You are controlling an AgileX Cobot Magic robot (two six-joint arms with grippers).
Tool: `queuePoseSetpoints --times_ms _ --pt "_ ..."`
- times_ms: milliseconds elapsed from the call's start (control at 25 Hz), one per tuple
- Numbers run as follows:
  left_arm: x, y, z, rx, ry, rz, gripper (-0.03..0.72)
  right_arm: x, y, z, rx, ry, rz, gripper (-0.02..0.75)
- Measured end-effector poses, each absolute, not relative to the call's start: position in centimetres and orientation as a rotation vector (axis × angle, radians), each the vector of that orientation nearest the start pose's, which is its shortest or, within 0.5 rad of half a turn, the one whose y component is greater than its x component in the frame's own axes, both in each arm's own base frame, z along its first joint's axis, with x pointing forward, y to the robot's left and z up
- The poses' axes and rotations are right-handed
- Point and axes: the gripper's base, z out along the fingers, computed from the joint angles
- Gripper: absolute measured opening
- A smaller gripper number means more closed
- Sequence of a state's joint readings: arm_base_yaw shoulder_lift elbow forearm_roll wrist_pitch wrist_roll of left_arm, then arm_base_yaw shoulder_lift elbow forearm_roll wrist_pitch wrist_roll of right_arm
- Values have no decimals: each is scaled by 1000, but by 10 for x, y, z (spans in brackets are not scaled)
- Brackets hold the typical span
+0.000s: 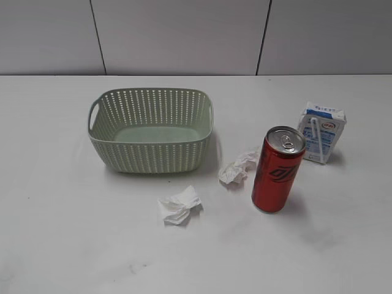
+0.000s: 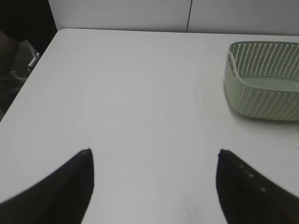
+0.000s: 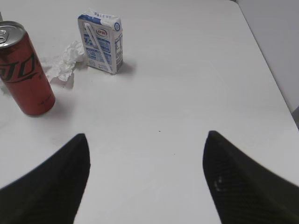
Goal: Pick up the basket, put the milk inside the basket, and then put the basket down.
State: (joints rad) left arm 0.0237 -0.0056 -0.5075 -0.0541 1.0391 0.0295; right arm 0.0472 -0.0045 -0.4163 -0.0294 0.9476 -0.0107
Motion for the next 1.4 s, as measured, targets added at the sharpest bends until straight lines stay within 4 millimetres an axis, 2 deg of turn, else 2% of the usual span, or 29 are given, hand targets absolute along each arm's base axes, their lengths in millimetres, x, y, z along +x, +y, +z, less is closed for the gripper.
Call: queuePoseSetpoints --times_ms 920,1120,1400 --pt "-6 -4 281 8 2008 -29 589 8 -2 263 -60 2009 -12 589" --pt "0 -4 299 6 1979 -29 588 8 -2 263 -60 2009 -11 589" --pt "25 -4 333 1 1973 -39 588 8 -2 263 -60 2009 -7 589"
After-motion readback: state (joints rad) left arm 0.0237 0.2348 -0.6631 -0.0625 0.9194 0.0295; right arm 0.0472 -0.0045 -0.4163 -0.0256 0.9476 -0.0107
